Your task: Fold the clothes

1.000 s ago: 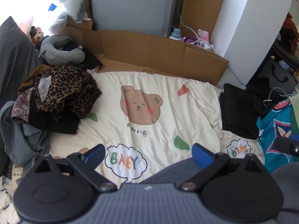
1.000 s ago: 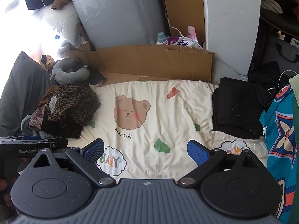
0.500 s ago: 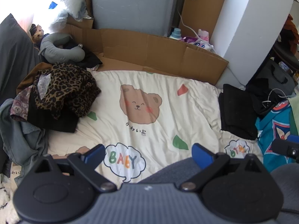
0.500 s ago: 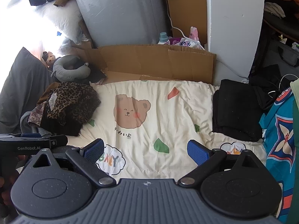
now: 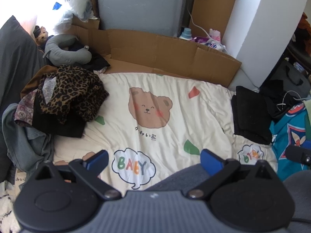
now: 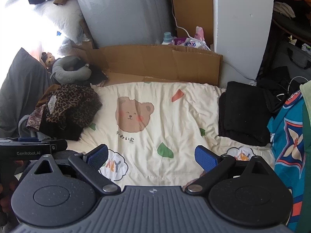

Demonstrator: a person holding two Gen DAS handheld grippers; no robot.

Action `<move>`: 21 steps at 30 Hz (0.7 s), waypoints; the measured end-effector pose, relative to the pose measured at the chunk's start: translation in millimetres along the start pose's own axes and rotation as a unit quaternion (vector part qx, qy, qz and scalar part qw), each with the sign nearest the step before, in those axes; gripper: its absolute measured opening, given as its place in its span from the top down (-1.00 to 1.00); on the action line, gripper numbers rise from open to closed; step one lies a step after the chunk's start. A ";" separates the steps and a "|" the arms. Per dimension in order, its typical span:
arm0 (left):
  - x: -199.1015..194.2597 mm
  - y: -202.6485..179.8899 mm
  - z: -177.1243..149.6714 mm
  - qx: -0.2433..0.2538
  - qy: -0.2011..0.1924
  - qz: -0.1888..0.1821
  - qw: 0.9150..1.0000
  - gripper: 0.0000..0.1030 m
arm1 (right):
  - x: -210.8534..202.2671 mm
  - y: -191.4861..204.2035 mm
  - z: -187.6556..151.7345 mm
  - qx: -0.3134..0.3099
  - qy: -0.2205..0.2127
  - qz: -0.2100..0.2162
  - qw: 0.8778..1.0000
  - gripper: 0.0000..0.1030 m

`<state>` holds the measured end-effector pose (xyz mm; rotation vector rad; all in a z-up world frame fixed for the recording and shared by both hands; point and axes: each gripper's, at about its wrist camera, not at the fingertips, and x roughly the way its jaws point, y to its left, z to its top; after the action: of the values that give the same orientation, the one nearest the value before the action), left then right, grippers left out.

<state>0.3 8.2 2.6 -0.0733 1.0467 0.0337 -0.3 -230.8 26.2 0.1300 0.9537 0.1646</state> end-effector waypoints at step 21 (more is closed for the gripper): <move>-17.0 50.0 24.9 -0.015 -0.028 0.004 0.999 -0.90 | -21.1 8.6 7.7 0.022 -0.053 -0.015 0.998 -0.92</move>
<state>10.1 60.1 27.5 -0.0949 0.9898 0.0582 -6.7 -226.8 49.0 0.1641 0.8531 0.1078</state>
